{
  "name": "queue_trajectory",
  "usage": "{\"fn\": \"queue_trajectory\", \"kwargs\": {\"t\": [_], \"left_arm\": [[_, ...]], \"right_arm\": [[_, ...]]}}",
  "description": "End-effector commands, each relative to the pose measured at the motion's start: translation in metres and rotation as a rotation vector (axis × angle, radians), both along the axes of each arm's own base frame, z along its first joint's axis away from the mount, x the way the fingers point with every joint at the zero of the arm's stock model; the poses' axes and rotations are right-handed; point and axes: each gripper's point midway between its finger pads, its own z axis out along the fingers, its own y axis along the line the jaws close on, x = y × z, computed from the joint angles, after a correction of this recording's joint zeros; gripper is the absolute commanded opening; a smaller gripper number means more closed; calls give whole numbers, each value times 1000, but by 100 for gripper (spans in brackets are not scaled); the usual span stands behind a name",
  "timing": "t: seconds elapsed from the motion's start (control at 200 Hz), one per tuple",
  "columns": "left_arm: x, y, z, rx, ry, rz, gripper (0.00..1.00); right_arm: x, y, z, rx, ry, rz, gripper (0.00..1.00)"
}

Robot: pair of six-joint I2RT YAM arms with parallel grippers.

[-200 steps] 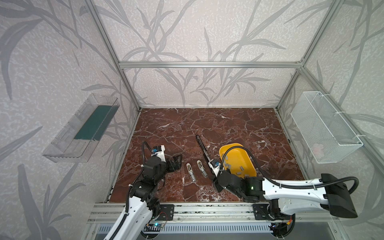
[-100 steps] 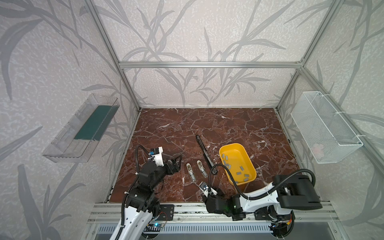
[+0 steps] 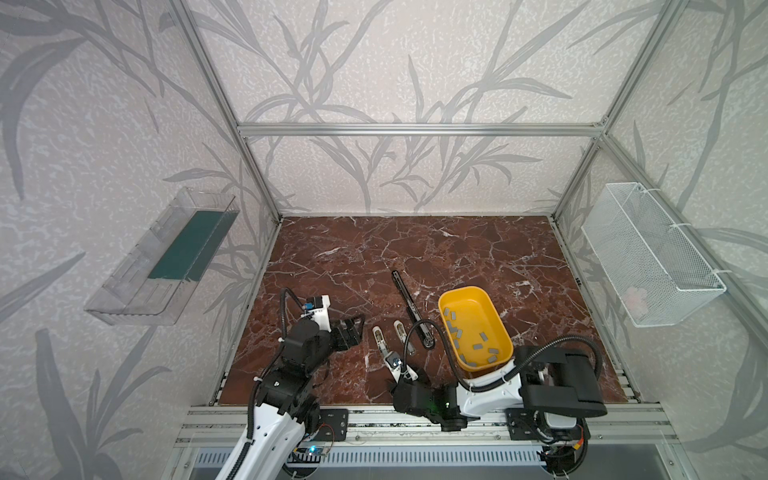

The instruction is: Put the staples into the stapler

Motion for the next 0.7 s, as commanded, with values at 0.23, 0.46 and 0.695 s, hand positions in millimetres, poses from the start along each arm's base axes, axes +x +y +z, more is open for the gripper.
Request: {"fn": "queue_trajectory", "kwargs": {"t": [0.23, 0.46, 0.695], "left_arm": [[11, 1, -9, -7, 44, 38, 87], [14, -4, -13, -14, 60, 12, 83], [14, -3, -16, -11, 73, 22, 78]], "right_arm": [[17, -14, -46, -130, 77, -29, 53], [25, -17, -55, -156, 83, -46, 50], [26, -17, -58, -178, 68, -31, 39]]}}
